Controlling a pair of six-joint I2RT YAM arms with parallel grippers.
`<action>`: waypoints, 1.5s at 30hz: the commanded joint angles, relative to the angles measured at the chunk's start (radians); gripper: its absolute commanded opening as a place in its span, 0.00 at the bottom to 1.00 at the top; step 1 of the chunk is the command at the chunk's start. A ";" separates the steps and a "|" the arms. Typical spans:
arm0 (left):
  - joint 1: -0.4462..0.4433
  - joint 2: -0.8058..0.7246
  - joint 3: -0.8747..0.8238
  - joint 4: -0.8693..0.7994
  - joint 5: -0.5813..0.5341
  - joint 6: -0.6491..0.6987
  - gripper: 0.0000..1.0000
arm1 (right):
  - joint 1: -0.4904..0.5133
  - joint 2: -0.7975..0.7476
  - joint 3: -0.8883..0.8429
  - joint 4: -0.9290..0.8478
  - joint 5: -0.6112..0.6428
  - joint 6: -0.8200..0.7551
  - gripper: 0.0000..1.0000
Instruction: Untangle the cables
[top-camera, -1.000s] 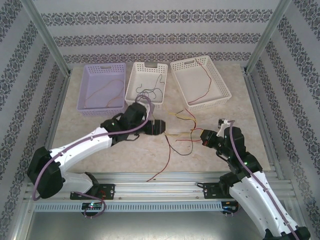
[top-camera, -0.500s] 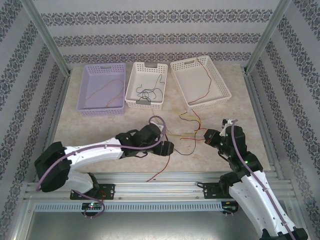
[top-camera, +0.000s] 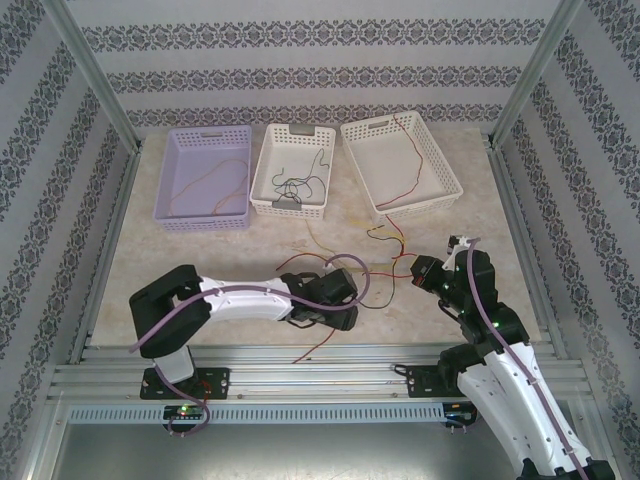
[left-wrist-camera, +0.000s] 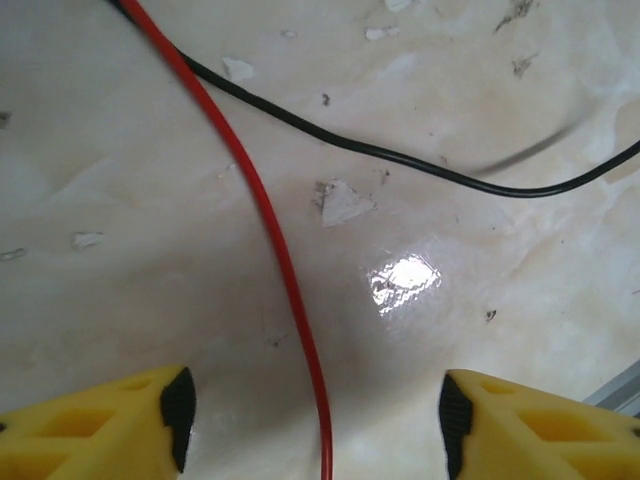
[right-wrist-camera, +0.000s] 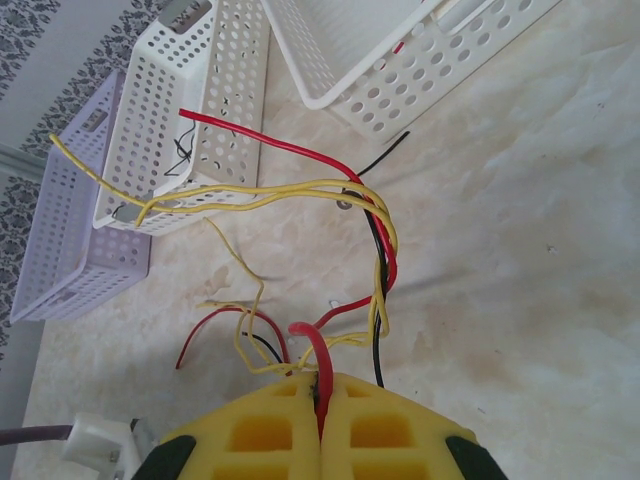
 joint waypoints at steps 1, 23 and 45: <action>-0.014 0.032 0.024 -0.071 -0.036 0.011 0.58 | -0.010 -0.009 0.035 -0.002 -0.008 -0.022 0.00; -0.047 0.146 0.095 -0.217 -0.080 0.029 0.30 | -0.015 -0.015 0.046 -0.005 -0.019 -0.018 0.00; -0.051 -0.200 0.041 -0.348 -0.200 0.048 0.00 | -0.025 -0.035 -0.001 -0.007 -0.020 -0.017 0.00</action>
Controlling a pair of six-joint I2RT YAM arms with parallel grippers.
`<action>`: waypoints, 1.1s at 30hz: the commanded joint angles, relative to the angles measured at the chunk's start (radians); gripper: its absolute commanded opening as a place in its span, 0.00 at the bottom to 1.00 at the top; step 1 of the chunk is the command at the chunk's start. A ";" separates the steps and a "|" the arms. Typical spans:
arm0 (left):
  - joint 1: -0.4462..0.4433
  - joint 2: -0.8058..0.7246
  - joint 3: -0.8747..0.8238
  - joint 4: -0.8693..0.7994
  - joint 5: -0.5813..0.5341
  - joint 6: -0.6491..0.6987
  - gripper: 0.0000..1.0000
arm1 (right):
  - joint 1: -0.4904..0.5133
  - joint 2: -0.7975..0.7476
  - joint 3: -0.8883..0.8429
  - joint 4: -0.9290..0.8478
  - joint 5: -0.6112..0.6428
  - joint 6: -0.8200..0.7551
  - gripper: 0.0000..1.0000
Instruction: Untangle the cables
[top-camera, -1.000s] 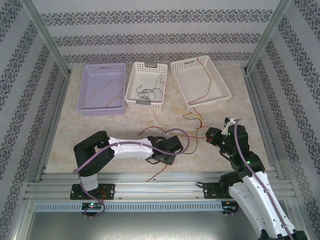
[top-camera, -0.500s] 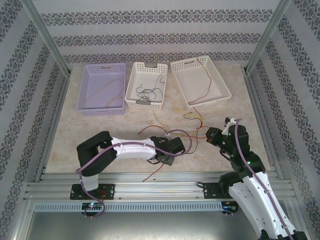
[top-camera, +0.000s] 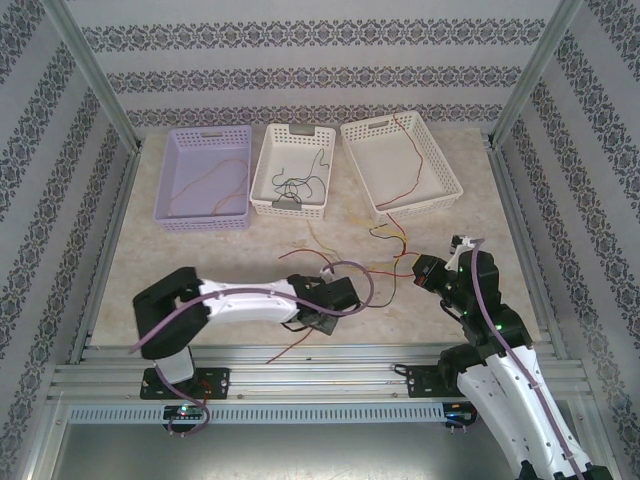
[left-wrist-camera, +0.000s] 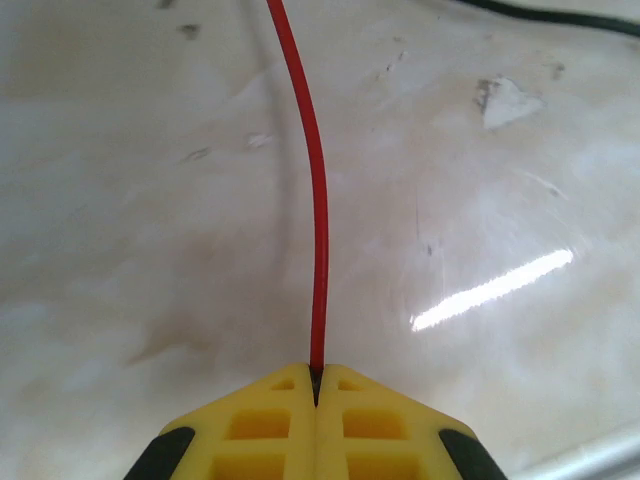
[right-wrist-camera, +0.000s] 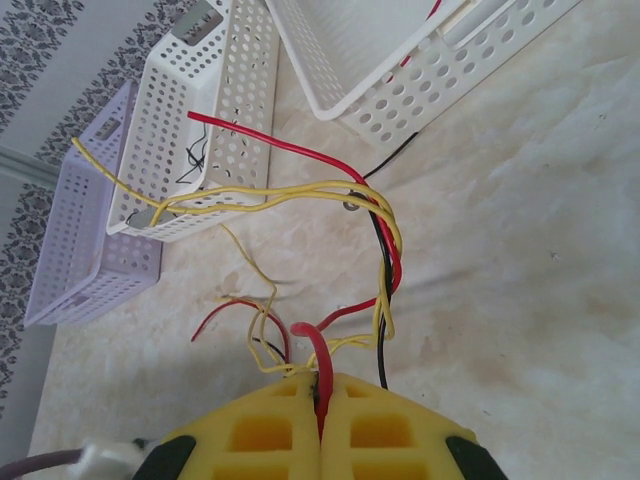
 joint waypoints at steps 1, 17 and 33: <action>-0.012 -0.176 0.004 -0.081 -0.057 0.018 0.00 | -0.013 -0.013 -0.023 0.012 -0.014 -0.014 0.00; 0.038 -0.321 0.528 -0.221 -0.128 0.316 0.00 | -0.011 -0.040 -0.160 0.036 -0.014 0.012 0.00; 0.337 0.527 1.705 -0.309 0.291 0.412 0.00 | 0.021 -0.091 -0.190 -0.020 -0.005 0.019 0.00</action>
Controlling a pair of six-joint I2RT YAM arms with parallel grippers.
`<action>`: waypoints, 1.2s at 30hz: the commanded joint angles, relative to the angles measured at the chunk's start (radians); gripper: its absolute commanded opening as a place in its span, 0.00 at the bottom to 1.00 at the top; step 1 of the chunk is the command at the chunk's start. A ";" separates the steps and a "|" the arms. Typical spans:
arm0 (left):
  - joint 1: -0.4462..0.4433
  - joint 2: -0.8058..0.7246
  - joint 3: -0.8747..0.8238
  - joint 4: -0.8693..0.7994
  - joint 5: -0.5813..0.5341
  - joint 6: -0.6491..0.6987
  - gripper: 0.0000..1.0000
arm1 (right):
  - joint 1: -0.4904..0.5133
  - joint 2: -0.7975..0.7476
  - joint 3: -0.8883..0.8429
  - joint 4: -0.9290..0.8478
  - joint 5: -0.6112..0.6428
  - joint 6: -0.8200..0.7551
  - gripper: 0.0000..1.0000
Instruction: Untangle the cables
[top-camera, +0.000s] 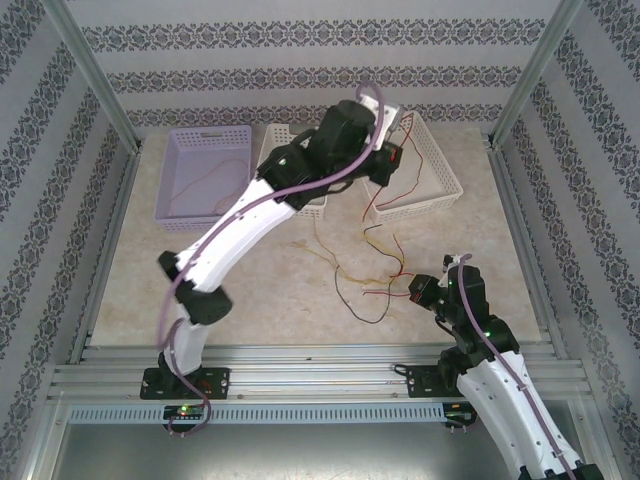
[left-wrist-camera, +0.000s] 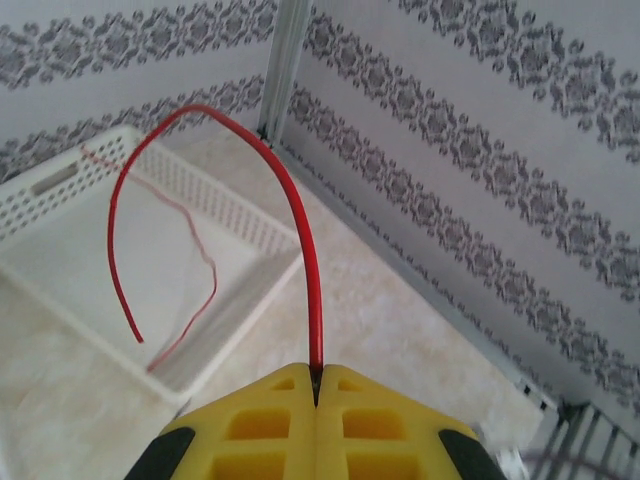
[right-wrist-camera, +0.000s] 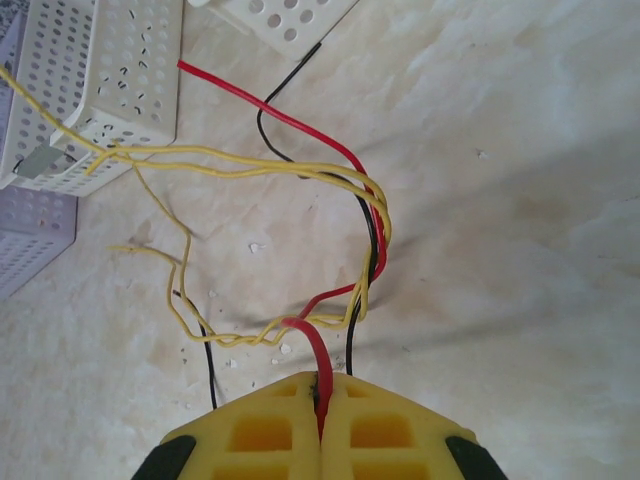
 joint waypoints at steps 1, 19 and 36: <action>0.055 0.131 0.172 -0.062 0.107 -0.007 0.00 | 0.016 -0.023 0.005 -0.024 -0.001 0.005 0.00; 0.192 0.501 0.133 0.518 0.149 -0.261 0.00 | 0.094 -0.046 0.035 -0.041 0.024 0.004 0.00; 0.199 0.448 0.120 0.376 0.155 -0.190 0.76 | 0.128 -0.014 0.030 0.003 0.049 0.009 0.00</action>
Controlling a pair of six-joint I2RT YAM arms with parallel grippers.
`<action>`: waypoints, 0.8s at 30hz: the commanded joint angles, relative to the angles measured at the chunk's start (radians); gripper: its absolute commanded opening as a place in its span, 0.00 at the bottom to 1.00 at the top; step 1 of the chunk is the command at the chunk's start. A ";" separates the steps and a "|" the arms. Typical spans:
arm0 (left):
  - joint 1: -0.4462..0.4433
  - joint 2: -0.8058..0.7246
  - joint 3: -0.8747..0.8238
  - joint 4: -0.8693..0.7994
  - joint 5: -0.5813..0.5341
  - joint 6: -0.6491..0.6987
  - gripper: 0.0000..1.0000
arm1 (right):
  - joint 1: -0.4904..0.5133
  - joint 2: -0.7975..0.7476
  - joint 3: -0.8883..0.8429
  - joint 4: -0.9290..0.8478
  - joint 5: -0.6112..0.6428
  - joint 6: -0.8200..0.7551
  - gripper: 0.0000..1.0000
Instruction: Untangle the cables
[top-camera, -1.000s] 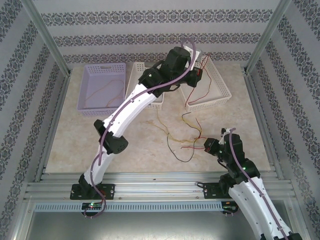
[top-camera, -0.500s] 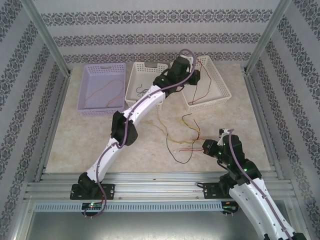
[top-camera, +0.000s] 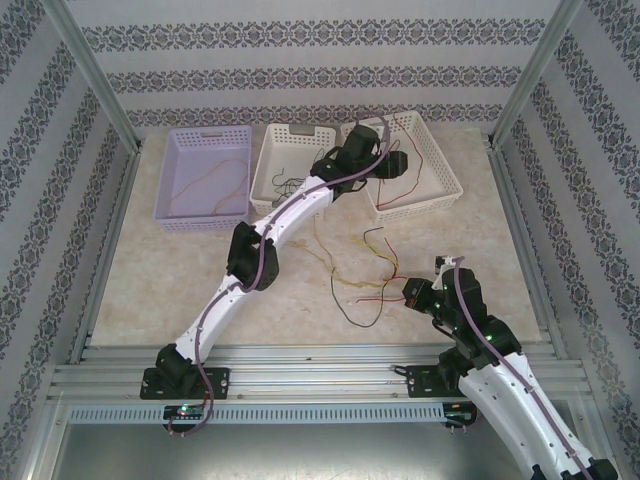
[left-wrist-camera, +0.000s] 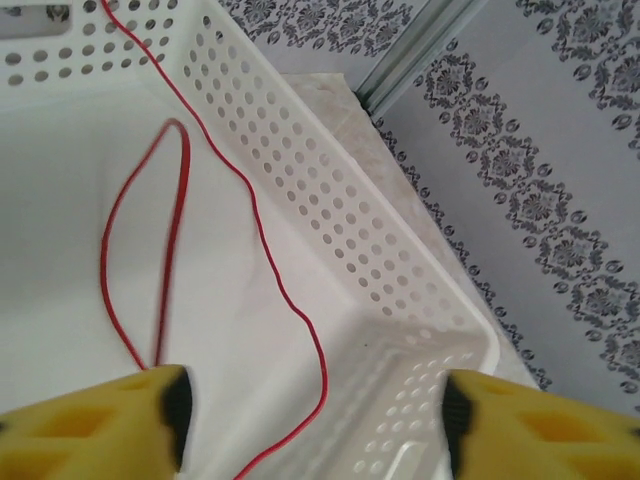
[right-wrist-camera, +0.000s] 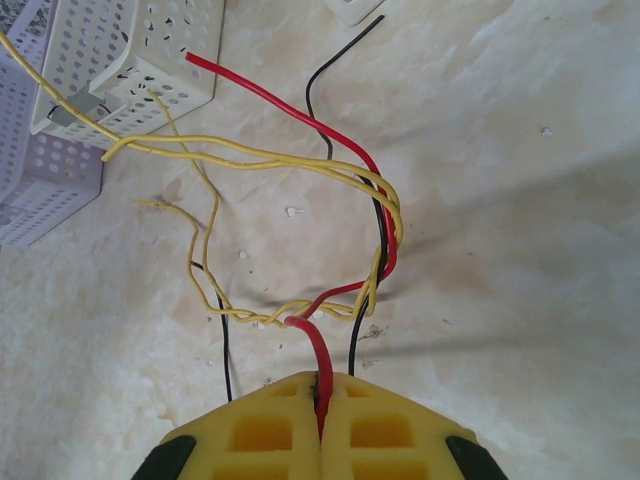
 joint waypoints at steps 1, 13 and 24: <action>0.007 -0.153 0.001 -0.065 0.019 0.053 0.82 | 0.010 0.007 0.008 0.032 0.018 0.013 0.00; -0.033 -0.460 -0.121 -0.467 -0.050 0.106 0.94 | 0.007 0.035 0.060 0.034 0.039 -0.015 0.00; -0.122 -1.238 -1.386 0.086 -0.063 -0.053 0.94 | -0.041 0.099 0.127 0.127 -0.138 0.006 0.00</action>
